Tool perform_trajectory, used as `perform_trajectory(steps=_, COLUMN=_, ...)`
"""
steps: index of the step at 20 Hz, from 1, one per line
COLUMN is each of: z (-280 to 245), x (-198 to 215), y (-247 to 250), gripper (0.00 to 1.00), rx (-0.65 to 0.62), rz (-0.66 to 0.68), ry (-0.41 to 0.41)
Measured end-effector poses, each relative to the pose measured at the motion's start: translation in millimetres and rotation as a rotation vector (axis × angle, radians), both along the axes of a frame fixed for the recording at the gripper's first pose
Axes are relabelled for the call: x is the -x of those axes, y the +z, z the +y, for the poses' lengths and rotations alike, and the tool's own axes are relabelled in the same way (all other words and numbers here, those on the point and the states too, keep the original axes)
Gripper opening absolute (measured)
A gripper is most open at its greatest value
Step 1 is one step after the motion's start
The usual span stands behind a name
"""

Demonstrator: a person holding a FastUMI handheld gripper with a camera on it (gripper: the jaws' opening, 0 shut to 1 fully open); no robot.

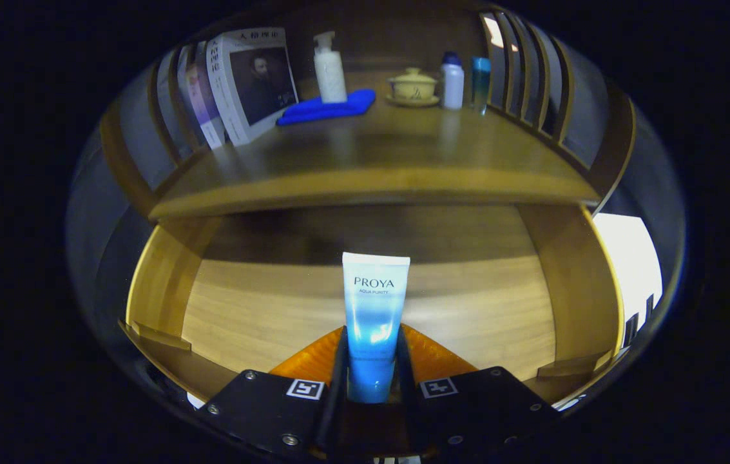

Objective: Pull open the drawer, take out the items inside it, and place them on the countertop above the cabinet.

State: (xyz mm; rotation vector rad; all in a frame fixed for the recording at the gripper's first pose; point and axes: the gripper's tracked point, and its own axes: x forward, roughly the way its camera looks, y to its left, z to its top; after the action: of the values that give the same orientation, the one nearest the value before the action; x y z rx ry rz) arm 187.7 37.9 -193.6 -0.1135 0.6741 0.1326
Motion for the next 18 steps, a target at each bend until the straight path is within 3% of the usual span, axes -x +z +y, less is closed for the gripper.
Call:
perform_trajectory(steps=9, z=1.6, x=-23.9, y=86.2, gripper=0.39, rx=-0.060, rz=-0.159, ry=0.019)
perform_trajectory(steps=18, z=9.3, x=-104.7, y=128.3, gripper=0.40, rx=-0.058, rz=-0.232, ry=-0.001)
